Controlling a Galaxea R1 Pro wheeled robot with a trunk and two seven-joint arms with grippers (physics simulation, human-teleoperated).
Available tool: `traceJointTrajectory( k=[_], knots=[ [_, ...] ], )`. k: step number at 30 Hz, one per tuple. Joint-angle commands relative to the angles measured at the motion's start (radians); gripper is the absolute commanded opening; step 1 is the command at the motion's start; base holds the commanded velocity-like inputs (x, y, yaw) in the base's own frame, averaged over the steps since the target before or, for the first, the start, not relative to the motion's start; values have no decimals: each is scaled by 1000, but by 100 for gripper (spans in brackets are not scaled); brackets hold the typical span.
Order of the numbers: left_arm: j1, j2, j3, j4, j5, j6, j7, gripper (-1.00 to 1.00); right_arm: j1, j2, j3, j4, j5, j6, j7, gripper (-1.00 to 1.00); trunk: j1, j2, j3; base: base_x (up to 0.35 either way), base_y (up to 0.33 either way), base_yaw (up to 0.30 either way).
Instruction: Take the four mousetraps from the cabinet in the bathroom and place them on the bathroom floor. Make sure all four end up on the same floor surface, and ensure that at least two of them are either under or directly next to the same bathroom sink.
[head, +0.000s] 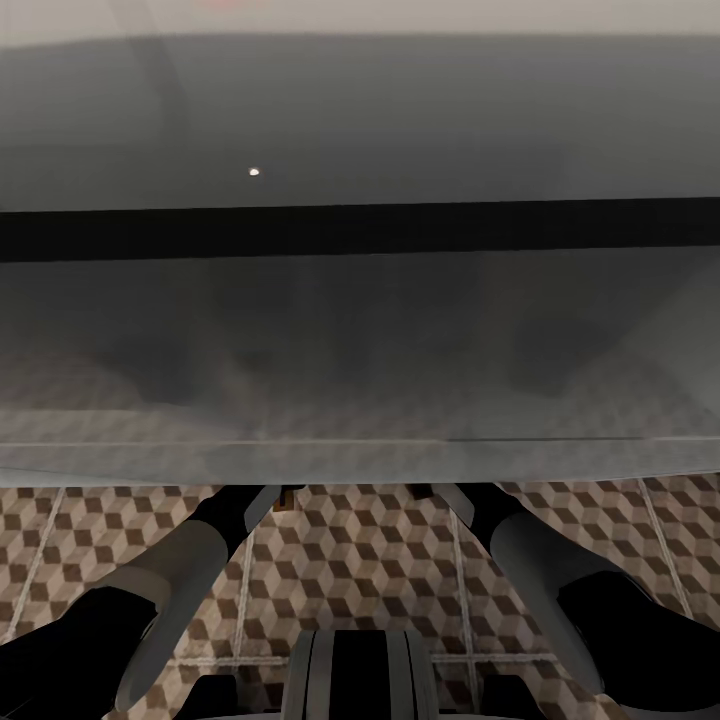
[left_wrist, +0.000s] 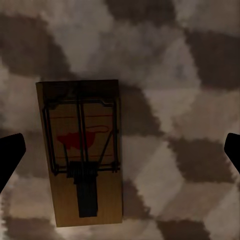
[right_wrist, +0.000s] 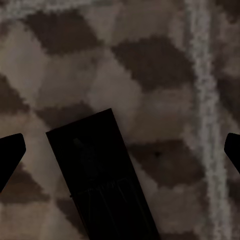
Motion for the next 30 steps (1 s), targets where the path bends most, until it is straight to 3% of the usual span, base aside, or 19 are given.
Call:
traceJointTrajectory(
  k=[1,30],
  knots=[
    [-73,1,-6,-2,15,4,9,100,-4,-1,7,-3,-9,5,-8,100,0,0,0,0,0,0],
    [-73,1,-5,-2,15,3,10,100,-4,-1,7,-2,-9,6,-8,100,0,0,0,0,0,0]
  ],
)
